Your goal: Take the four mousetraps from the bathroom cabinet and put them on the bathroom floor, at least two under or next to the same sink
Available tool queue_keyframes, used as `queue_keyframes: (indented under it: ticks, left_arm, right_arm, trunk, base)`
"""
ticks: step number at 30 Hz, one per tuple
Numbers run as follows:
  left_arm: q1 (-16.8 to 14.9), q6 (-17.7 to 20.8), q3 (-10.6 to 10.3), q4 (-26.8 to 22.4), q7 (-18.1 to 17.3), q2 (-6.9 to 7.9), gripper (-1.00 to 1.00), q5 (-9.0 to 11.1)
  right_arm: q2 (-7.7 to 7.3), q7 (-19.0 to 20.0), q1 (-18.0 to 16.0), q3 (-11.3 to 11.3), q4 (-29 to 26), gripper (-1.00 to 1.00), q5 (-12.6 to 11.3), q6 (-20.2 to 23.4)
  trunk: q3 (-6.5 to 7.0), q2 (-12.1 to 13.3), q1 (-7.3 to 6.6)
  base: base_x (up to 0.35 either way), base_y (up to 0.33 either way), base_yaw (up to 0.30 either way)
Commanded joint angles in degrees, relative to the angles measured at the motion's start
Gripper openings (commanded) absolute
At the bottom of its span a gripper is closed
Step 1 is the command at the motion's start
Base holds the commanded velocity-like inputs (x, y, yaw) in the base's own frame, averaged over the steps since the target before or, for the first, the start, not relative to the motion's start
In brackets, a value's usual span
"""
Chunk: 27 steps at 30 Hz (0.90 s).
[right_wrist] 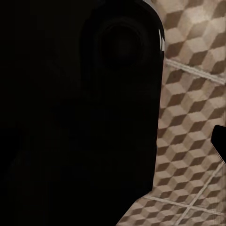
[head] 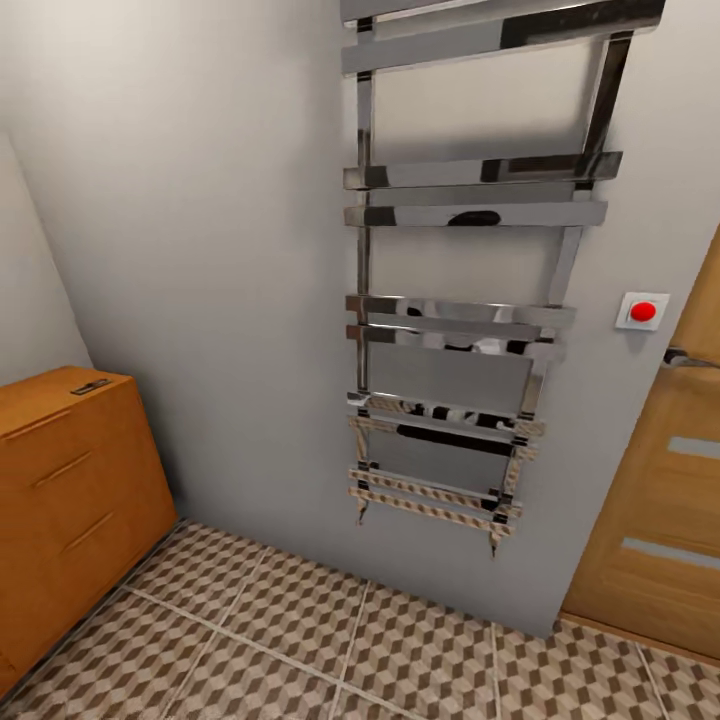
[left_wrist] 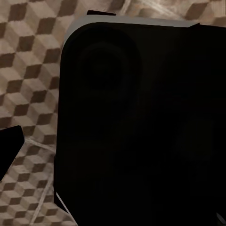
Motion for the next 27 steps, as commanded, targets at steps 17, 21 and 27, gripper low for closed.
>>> queue_keyframes:
  ticks: [17,21,27]
  left_arm:
    - [0.0,-0.1,0.0,0.0,0.0,-0.01,1.0,0.5]
    - [0.0,-0.1,0.0,0.0,0.0,-0.01,1.0,0.5]
    - [0.0,-0.1,0.0,0.0,0.0,0.03,1.0,0.5]
  right_arm:
    - [-0.01,0.0,0.0,0.0,0.0,1.0,0.0,-0.2]
    - [-0.01,0.0,0.0,0.0,0.0,1.0,0.0,-0.2]
    - [-0.01,0.0,0.0,0.0,0.0,1.0,0.0,-0.2]
  trunk:
    - [-0.03,0.0,0.0]
    - [-0.03,0.0,0.0]
    - [-0.03,0.0,0.0]
  base:
    - [0.0,0.0,0.277]
    - [0.0,0.0,0.277]
    - [0.0,0.0,0.277]
